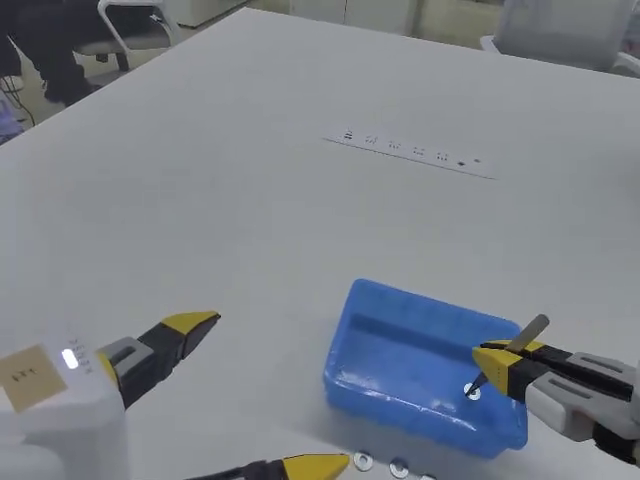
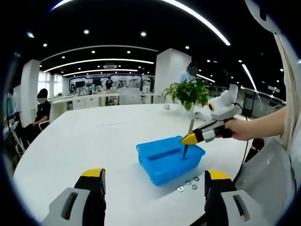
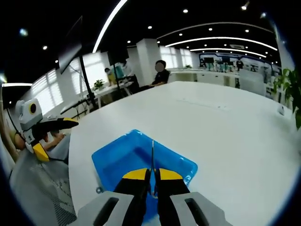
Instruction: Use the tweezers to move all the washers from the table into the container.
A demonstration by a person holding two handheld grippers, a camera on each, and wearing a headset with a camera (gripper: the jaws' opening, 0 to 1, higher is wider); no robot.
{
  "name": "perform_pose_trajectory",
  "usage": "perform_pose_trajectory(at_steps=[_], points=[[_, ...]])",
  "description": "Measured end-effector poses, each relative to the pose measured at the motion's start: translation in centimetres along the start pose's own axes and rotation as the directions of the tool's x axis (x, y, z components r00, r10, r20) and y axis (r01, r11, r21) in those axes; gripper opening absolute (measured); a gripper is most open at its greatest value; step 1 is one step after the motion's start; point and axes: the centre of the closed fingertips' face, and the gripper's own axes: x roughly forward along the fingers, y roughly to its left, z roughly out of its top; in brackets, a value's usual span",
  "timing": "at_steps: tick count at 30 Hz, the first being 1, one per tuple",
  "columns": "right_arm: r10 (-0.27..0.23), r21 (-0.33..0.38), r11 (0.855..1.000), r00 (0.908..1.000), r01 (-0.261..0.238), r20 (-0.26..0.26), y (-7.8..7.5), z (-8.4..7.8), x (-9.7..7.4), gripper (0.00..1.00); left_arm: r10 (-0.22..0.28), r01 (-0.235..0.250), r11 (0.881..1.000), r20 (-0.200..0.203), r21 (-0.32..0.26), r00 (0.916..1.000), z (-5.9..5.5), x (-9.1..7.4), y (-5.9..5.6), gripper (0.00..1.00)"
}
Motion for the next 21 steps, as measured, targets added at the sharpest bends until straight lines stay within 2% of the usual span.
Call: perform_pose_trajectory(at_steps=[2,5,11,18,21], points=[[0.000,-0.001,1.000,1.0000,0.000,0.003,0.1,0.0,0.1,0.03,0.003,-0.003,1.000,0.001,0.004,1.0000,0.0,0.0,0.1,0.89],[-0.001,-0.027,1.000,0.9997,0.000,-0.023,0.1,-0.5,0.3,0.03,0.005,-0.005,1.000,-0.005,0.003,1.0000,-0.2,0.0,0.2,0.88],[0.004,-0.020,1.000,0.9998,-0.005,-0.018,0.5,-0.6,0.2,0.04,0.008,-0.008,1.000,-0.008,-0.002,0.9999,-0.3,0.0,0.3,0.87],[0.006,-0.001,1.000,0.9994,-0.006,0.034,1.1,0.5,-0.9,0.04,0.002,-0.002,1.000,-0.013,0.005,0.9999,-0.4,0.0,0.2,0.87],[0.011,0.030,0.999,0.9971,-0.013,0.075,1.5,1.2,-1.8,0.04,0.003,-0.003,1.000,-0.013,0.008,0.9999,-0.4,0.0,0.2,0.87]])
